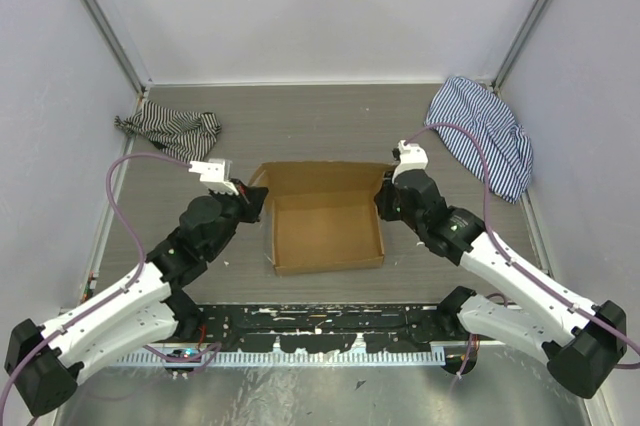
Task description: Fold the paper box
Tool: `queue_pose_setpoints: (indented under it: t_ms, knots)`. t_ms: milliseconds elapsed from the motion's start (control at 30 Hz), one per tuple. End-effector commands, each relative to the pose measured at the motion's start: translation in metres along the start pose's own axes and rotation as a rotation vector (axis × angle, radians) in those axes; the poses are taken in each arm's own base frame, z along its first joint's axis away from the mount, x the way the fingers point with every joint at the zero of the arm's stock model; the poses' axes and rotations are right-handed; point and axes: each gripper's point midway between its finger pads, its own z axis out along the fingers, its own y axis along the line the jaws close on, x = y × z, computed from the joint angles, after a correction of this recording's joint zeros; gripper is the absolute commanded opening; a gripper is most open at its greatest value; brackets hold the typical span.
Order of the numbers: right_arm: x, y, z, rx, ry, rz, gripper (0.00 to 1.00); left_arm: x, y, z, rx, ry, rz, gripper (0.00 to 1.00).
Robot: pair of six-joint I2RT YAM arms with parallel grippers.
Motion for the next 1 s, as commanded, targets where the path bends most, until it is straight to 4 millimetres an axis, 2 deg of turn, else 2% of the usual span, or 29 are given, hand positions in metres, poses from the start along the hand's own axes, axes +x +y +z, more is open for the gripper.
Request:
queue_pose_setpoints:
  t_ms: [0, 233, 433, 567, 700, 833, 967]
  knots:
    - [-0.008, 0.016, 0.004, -0.034, 0.001, 0.033, 0.13, 0.006, 0.0, 0.004, -0.04, 0.057, -0.021, 0.0]
    - [-0.02, 0.026, 0.004, -0.039, 0.003, 0.03, 0.12, -0.006, -0.007, 0.009, -0.045, 0.052, -0.021, 0.0]
    - [-0.025, 0.023, -0.002, -0.023, -0.013, 0.034, 0.11, -0.027, -0.006, 0.002, -0.055, -0.009, -0.004, 0.0]
    - [-0.023, 0.021, -0.004, -0.019, -0.01, 0.034, 0.11, -0.04, -0.014, 0.001, -0.04, -0.018, -0.001, 0.0]
    - [-0.018, 0.023, -0.003, -0.028, 0.005, 0.043, 0.11, -0.032, -0.023, 0.004, -0.01, 0.024, -0.045, 0.0]
    - [-0.015, 0.023, -0.002, -0.024, 0.006, 0.049, 0.11, -0.022, -0.023, 0.007, -0.008, 0.036, -0.093, 0.0]
    - [-0.019, 0.024, -0.004, -0.022, -0.005, 0.053, 0.11, -0.029, -0.019, 0.007, -0.026, 0.003, -0.089, 0.0]
